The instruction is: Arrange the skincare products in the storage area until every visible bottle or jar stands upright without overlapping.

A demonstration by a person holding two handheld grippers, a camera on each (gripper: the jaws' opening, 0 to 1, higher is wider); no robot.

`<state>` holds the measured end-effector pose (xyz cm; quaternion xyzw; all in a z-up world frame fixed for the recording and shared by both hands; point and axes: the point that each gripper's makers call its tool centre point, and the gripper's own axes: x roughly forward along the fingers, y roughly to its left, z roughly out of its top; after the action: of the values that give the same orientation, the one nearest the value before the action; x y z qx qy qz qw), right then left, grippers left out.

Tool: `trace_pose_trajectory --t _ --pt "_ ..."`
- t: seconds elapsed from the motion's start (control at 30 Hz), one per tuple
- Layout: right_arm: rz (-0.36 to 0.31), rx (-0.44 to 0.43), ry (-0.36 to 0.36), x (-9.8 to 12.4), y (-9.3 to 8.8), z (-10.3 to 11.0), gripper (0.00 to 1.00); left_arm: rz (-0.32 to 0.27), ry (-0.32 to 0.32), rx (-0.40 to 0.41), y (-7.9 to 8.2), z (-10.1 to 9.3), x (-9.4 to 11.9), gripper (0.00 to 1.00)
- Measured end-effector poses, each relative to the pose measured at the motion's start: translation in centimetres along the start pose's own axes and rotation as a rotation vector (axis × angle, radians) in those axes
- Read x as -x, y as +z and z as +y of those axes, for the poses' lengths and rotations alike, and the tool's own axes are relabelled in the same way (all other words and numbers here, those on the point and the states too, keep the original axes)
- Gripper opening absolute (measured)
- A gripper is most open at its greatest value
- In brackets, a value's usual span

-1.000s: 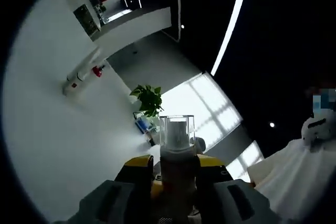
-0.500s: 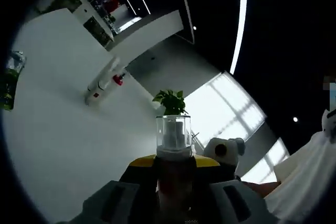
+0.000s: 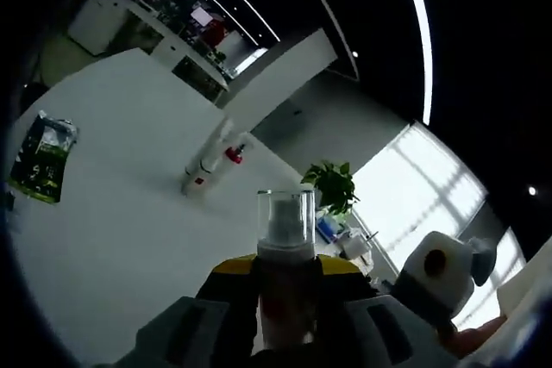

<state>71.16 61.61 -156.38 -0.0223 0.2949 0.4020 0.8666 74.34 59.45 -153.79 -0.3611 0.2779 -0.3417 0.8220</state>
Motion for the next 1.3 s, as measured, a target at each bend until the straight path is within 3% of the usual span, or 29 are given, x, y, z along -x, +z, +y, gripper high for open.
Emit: trace_pose_trajectory --t 0.17,0.33,0.53,0.6,0.63,0.7,0.73,0.8,0.83,0.87,1.0,1.13,1.3 --pt "-0.025 -0.093 0.060 0.6 0.0 0.0 0.23 0.015 -0.032 0.047 -0.3 0.0 0.2 0.25" --pt "-0.077 -0.249 0.170 1.8 0.4 -0.3 0.21 0.051 -0.129 0.032 -0.5 -1.2 0.1 0.26" --pt "-0.160 -0.451 0.418 3.9 2.0 0.6 0.21 0.092 -0.295 0.045 -0.4 -3.4 0.5 0.25" --pt "-0.186 -0.475 0.450 4.4 2.5 0.5 0.21 0.115 -0.356 0.043 -0.6 -4.5 0.8 0.25" --pt "-0.187 -0.494 0.513 4.8 2.8 1.2 0.21 0.119 -0.376 0.038 -0.6 -4.8 0.9 0.26" --pt "-0.203 -0.537 0.560 5.1 3.2 1.4 0.21 0.121 -0.412 0.024 -0.6 -5.3 1.1 0.27" --pt "-0.180 -0.573 0.647 5.6 3.2 2.4 0.21 0.119 -0.432 0.019 -0.6 -5.7 1.2 0.28" --pt "-0.211 -0.598 0.670 5.7 3.6 2.5 0.21 0.120 -0.471 0.029 -0.5 -6.5 1.4 0.30" --pt "-0.200 -0.634 0.743 6.2 3.6 3.3 0.21 0.118 -0.482 0.032 -0.5 -6.6 1.5 0.30" --pt "-0.209 -0.660 0.767 6.4 3.8 3.4 0.21 0.120 -0.530 0.050 -0.5 -7.4 1.9 0.31" --pt "-0.251 -0.727 0.797 6.6 4.2 3.2 0.21 0.101 -0.527 0.125 0.0 -7.2 2.0 0.30" --pt "-0.231 -0.716 0.790 6.3 3.9 3.6 0.22 0.120 -0.505 0.147 -0.4 -7.0 2.0 0.28" --pt "-0.237 -0.622 0.622 4.7 3.1 2.0 0.23 0.075 -0.381 0.143 0.2 -4.5 1.6 0.26"
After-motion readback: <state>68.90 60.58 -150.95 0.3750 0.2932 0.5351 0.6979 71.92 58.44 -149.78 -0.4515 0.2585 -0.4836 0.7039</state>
